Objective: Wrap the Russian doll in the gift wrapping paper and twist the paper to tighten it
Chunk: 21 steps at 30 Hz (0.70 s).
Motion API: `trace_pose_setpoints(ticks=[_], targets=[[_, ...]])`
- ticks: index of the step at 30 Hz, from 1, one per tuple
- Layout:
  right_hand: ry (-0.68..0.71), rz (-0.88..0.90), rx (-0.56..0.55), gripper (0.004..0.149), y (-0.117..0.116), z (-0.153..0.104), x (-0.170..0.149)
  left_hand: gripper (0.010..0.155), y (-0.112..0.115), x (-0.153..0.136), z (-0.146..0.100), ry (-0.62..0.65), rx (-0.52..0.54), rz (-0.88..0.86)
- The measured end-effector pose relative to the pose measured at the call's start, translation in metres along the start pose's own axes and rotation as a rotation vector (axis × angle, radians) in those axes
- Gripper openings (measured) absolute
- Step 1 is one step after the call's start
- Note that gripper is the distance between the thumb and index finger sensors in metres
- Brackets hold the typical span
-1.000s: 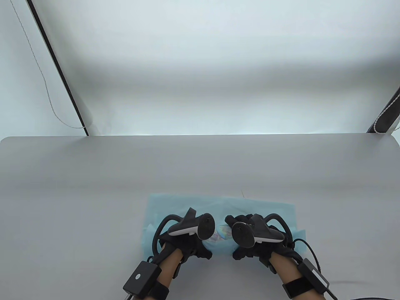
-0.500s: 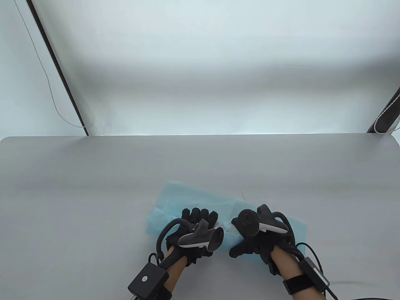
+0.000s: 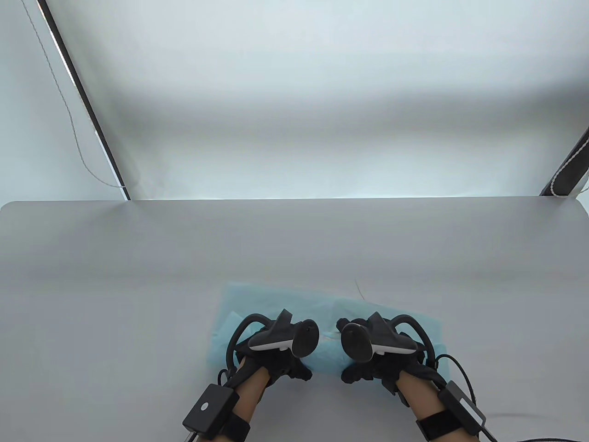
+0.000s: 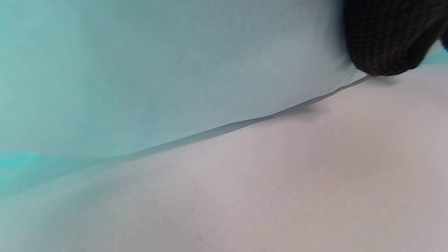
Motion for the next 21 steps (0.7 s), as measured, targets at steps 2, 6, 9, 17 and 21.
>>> trace_pose_setpoints(ticks=[2, 6, 9, 17, 21], targets=[[0.006, -0.048, 0.009, 0.115, 0.0, 0.002, 0.004, 0.103, 0.001, -0.004, -0.001, 0.011, -0.03, -0.067], [0.015, 0.001, -0.03, 0.11, 0.001, 0.003, 0.001, 0.102, 0.007, -0.008, -0.005, 0.001, -0.063, -0.149], [0.01, 0.059, -0.058, 0.109, 0.0, 0.003, -0.005, 0.103, 0.01, -0.004, -0.006, -0.045, -0.024, -0.063], [-0.026, 0.215, -0.047, 0.109, -0.005, 0.003, -0.021, 0.101, 0.007, 0.005, -0.008, -0.076, 0.015, 0.038], [-0.023, 0.236, -0.027, 0.109, -0.006, 0.003, -0.022, 0.113, 0.012, 0.005, -0.002, -0.08, -0.013, 0.101]])
Point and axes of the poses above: the tracker on the back of each hand, its own x axis roughly to the thumb side, its own z axis roughly from the wrist to the fingertips, y = z × x, the point moved 2 cm from there along z, roughly from the wrist to the fingertips, and after that the axes turned 14 degrees about y, right-handed, at the moved point
